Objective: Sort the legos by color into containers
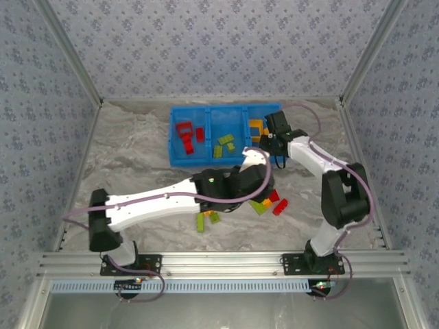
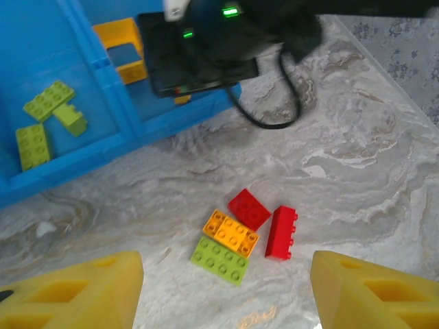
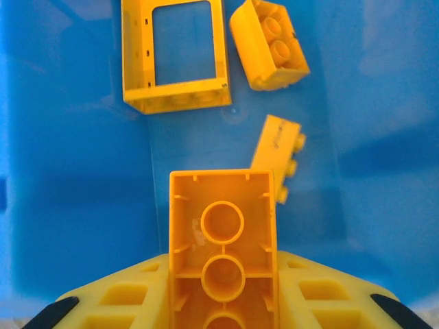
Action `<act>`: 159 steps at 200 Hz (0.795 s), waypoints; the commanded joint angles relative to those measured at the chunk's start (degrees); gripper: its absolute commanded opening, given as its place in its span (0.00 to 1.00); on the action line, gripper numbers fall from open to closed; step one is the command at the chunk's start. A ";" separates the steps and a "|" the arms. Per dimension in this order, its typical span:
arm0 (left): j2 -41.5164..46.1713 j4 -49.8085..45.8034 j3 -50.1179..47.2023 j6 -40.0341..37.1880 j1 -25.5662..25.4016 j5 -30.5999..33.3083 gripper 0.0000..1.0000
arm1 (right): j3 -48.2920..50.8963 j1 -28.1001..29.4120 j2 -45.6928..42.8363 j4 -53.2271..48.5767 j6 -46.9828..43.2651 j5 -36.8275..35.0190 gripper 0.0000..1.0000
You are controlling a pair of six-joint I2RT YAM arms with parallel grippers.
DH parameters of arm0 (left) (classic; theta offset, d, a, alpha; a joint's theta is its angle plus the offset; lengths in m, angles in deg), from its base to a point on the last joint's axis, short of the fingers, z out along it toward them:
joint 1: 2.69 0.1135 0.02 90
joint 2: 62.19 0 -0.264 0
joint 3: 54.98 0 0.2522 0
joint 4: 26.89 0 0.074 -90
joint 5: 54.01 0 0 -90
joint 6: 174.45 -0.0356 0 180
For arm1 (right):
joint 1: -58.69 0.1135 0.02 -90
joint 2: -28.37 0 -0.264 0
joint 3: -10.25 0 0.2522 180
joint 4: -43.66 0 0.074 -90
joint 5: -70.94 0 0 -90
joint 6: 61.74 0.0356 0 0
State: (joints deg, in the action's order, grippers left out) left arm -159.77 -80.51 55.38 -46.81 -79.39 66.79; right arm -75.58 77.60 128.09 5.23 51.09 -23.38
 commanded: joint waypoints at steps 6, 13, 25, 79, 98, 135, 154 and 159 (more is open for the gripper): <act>-5.77 -3.15 8.59 -4.42 -1.01 3.14 0.67 | -5.99 -1.05 5.43 -2.32 -1.64 3.56 0.30; -6.95 -3.45 9.72 -5.06 -1.29 3.44 0.67 | -7.17 -1.20 6.93 -2.84 -1.58 3.66 0.30; -8.30 -3.93 11.16 -5.56 -1.48 3.57 0.67 | -9.15 -1.47 9.27 -3.74 -1.57 4.14 0.30; -9.14 -6.07 12.26 -5.31 -1.70 4.30 0.67 | -12.11 -1.63 11.81 -5.29 -1.52 3.97 0.49; -8.23 -6.81 11.63 -4.70 -1.80 5.02 0.67 | -11.65 -1.52 9.69 -5.37 -1.40 3.59 0.57; -4.83 -7.48 7.82 -2.62 -1.78 6.34 0.67 | -11.27 -1.25 1.91 -6.88 -1.65 1.32 0.58; -2.67 -9.73 5.63 0.02 -1.79 7.32 0.66 | -11.04 -0.52 -3.84 -7.71 -2.32 -0.45 0.54; -1.96 -10.52 4.84 1.01 -1.72 7.49 0.66 | -10.78 -0.17 -5.70 -7.93 -2.53 -0.99 0.53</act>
State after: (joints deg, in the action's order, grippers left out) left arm -166.68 -86.78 62.57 -49.56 -80.77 71.51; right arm -85.64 76.64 131.65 -0.23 49.69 -21.20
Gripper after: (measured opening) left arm 0.665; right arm 0.546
